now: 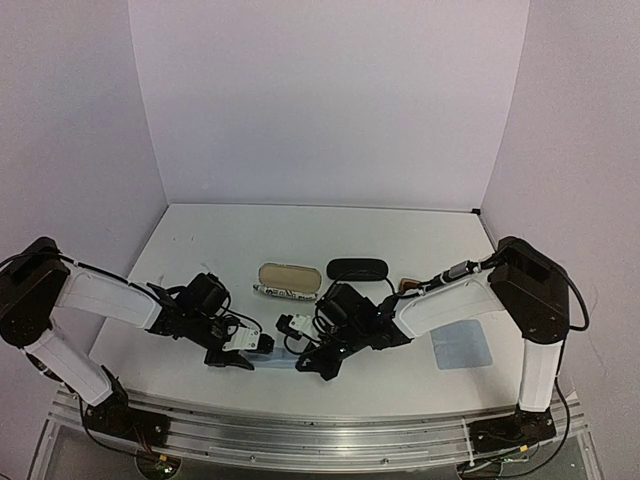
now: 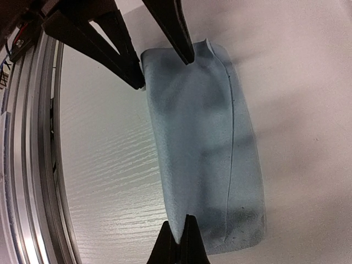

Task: Organize the sunglasses
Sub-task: Pick up the glasses cleaning cloth from the center of the board.

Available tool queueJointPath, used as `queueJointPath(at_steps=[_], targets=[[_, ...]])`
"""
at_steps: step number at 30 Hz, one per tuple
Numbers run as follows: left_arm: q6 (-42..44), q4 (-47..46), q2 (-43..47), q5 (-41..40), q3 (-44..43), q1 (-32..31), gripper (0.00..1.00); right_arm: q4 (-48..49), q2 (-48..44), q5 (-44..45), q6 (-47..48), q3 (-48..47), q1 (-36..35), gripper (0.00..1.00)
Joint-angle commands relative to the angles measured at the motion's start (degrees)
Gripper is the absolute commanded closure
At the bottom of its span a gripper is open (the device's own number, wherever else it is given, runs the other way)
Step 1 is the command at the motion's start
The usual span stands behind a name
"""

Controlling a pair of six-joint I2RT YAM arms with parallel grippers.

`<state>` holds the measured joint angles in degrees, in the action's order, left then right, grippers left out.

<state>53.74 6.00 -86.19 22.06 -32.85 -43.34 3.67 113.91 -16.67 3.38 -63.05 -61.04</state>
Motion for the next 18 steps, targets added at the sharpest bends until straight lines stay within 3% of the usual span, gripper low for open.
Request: queueJointPath(at_steps=[1, 5, 9, 14, 15, 18], targets=[[1.2, -1.6, -0.5, -1.8, 0.8, -0.9, 0.72, 1.2, 0.4, -1.3, -0.7, -1.4, 0.4, 1.00], [0.5, -2.2, -0.8, -2.2, 1.6, -1.2, 0.82, 1.3, 0.4, -1.5, -0.7, -1.3, 0.6, 1.00], [-1.0, -2.7, -2.4, -4.1, 0.4, -1.2, 0.99, 1.3, 0.0, -1.6, -0.6, -1.1, 0.9, 1.00], [-3.7, 5.6, -1.2, -0.8, -4.6, -0.7, 1.00, 1.4, -1.7, 0.6, 0.9, -0.3, 1.1, 1.00], [-4.3, 8.1, -0.5, 0.9, -5.7, -0.4, 1.00, 1.6, -2.5, 1.3, 1.7, -0.1, 1.0, 0.97], [-5.4, 14.4, 1.5, 4.5, -9.5, -0.1, 1.00, 2.7, -4.8, 4.7, 4.4, 1.5, 1.1, 0.71]])
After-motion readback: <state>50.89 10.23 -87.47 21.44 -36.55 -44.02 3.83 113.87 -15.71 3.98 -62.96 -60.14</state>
